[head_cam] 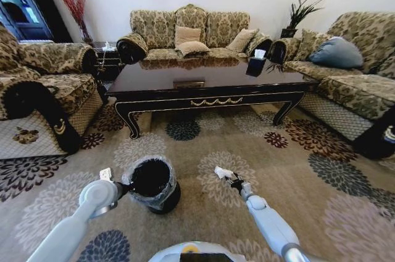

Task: Move to the front of the table and pick up the trash from the floor, then place it into the trash bin.

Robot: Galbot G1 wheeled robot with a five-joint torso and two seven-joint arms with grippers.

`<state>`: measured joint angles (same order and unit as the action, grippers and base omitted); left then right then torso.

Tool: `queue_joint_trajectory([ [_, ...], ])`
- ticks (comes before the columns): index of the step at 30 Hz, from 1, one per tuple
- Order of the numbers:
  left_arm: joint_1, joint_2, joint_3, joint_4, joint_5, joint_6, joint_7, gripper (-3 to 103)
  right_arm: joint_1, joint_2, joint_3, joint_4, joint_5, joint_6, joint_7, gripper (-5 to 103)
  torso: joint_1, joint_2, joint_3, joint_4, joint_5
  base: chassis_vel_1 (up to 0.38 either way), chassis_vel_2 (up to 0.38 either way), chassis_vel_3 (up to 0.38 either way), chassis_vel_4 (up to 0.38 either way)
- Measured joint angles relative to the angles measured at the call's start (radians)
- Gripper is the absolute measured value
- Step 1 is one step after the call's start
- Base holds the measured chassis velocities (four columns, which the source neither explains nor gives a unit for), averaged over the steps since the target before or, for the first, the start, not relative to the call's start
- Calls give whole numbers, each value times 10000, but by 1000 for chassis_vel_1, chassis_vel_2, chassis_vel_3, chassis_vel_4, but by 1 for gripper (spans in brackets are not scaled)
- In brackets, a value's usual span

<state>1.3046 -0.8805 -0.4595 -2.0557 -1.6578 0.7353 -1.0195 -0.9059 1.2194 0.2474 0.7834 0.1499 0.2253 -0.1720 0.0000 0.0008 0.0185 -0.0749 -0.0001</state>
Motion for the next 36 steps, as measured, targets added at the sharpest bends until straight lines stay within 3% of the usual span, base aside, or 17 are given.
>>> queue_joint_trajectory([
  [1, -1, -6, 2, 0, 36, 0, -4, 0, -25, 16, 13, -6, 0, 1, 0, 48, 0, 0, 0, 0, 0, 0, 0, 0, 0],
  [2, 0, -7, 2, 0, 69, 0, -8, 0, -53, 47, 37, -18, 0, 9, 0, 48, 0, 0, 0, 1, 1, 0, 0, 0, 0],
  [3, 12, -1, -2, 0, 76, 0, -8, 0, -75, 82, 58, -21, 3, 19, 0, 37, 0, 0, 0, 1, 2, 0, 0, 0, 0],
  [4, 24, 15, -13, -1, 75, 0, -7, 0, -82, 93, 60, -18, 11, 25, -1, 37, 0, 0, 0, 3, 2, 0, 0, 0, 0],
  [5, 35, 34, -35, -2, 77, 0, -8, 0, -86, 92, 51, -4, 24, 30, 0, 27, 0, -1, 0, 3, 0, 0, 0, 0, 0],
  [8, 68, 62, -86, -8, 78, 0, 4, 0, -91, 87, -9, 35, 52, 50, 0, 27, 0, -1, 0, 3, 2, 0, 0, 0, 0],
  [9, 87, 75, -106, -14, 78, 0, 19, 0, -85, 87, -18, 37, 74, 57, 0, 15, 0, -1, 0, 3, 1, 0, 0, 0, 0],
  [12, 111, 90, -114, -14, 79, 0, 35, 0, -71, 87, -32, 46, 117, 59, 8, 15, 0, -1, 0, 3, 1, 0, 0, 0, 0],
  [13, 117, 92, -114, -14, 79, 0, 44, 0, -70, 81, -37, 51, 125, 59, 13, 5, 0, -2, 0, 4, 1, 0, 0, 0, 0],
  [15, 114, 92, -109, -11, 78, 0, 53, 0, -76, 58, -39, 58, 127, 64, 18, 1, 0, -1, 0, 4, 1, 0, 0, 0, 0],
  [23, 18, -8, 67, 4, 119, 0, 64, 0, -492, -276, 6, 977, 285, 74, 146, 0, 0, -1, 0, 2, 2, 0, 0, 0, 0],
  [36, -850, -261, 1210, 107, 362, 0, 44, 0, -2738, -2132, 592, 6624, 630, -20, 691, 0, 0, -1, 0, 0, 0, 0, 0, 0, 0],
])
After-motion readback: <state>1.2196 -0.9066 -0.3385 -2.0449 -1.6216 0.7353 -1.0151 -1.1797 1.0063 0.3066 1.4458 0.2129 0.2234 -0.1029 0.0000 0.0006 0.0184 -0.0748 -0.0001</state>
